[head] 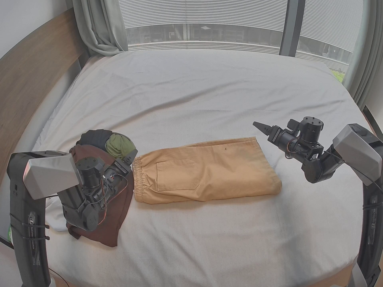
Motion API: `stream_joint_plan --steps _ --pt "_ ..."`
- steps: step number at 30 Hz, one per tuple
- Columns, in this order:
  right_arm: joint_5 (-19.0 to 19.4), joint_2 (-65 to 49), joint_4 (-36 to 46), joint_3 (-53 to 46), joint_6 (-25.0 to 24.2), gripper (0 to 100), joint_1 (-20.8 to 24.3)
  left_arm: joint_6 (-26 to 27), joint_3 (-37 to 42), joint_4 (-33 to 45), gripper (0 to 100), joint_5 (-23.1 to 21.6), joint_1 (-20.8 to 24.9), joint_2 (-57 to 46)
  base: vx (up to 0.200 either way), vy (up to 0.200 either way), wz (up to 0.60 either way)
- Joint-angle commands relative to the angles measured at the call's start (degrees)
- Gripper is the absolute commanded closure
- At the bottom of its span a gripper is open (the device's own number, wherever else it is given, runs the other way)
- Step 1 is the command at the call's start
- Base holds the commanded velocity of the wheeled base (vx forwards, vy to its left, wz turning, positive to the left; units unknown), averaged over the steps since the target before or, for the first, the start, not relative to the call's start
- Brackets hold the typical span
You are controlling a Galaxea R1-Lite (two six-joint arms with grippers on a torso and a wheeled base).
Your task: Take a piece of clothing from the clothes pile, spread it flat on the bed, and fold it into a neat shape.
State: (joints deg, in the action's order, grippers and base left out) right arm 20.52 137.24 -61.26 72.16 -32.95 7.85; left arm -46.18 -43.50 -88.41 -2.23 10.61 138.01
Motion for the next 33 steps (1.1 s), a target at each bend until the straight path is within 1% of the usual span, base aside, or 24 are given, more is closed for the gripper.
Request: stream_joint_plan --steps 1,4,8,11,15,17,20,23,24,25,26,28,32,33 --pt "0.05 -4.61 0.09 -5.54 -0.10 0 0.85 -0.05 0.61 -0.01 0 0.03 0.20 -0.64 0.000 0.000 0.00" --pt "0.14 -8.13 -0.53 -10.63 -0.01 0 1.73 -0.05 2.28 -0.10 0 -0.32 0.64 -2.48 0.000 0.000 0.00" --pt "0.40 -12.79 -1.06 -17.22 -0.10 0 2.26 0.12 5.62 -0.01 0 -1.99 0.91 -5.73 0.000 0.000 0.00" --pt "0.58 -17.01 -1.32 -24.34 -0.10 0 3.22 0.39 9.48 -0.01 0 -5.33 1.35 -9.25 0.000 0.000 0.00" --pt "1.02 -20.96 -1.32 -30.06 -0.18 0 3.58 2.58 12.65 -0.01 0 -10.43 1.00 -13.56 0.000 0.000 0.00" --pt "1.98 -23.16 -1.23 -32.25 -0.27 0 3.75 3.29 14.23 0.08 0 -12.27 0.91 -15.49 0.000 0.000 0.00" --pt "2.77 -25.71 -0.62 -35.24 -0.54 0 3.75 4.87 15.81 0.08 0 -13.15 1.26 -17.16 0.000 0.000 0.00" --pt "3.04 -25.97 -1.32 -39.11 -0.45 0 3.66 9.70 17.57 0.08 0 -13.33 1.44 -17.07 0.000 0.000 0.00" --pt "2.95 -25.71 -1.32 -40.43 -0.27 0 3.66 13.04 18.80 -0.01 0 -13.94 1.44 -16.72 0.000 0.000 0.00" --pt "2.95 -25.71 -1.32 -40.95 -0.27 0 3.58 14.45 19.24 -0.01 0 -14.29 1.44 -16.72 0.000 0.000 0.00" --pt "3.13 -25.36 -1.67 -42.71 -0.36 0 3.58 19.37 21.08 -0.01 0 -16.14 1.00 -16.28 0.000 0.000 0.00" --pt "3.30 -23.95 -2.64 -43.68 -0.27 0 3.58 24.47 22.23 -0.01 0 -17.72 0.73 -15.58 0.000 0.000 0.00" --pt "3.21 -19.20 -8.09 -44.29 -0.01 0 3.31 34.75 23.11 -0.01 0 -17.54 0.20 -12.85 0.000 0.000 0.00" --pt "3.21 -18.41 -9.41 -44.82 -0.01 0 3.31 37.04 23.46 -0.10 0 -17.54 -0.59 -12.50 0.000 0.000 0.00"
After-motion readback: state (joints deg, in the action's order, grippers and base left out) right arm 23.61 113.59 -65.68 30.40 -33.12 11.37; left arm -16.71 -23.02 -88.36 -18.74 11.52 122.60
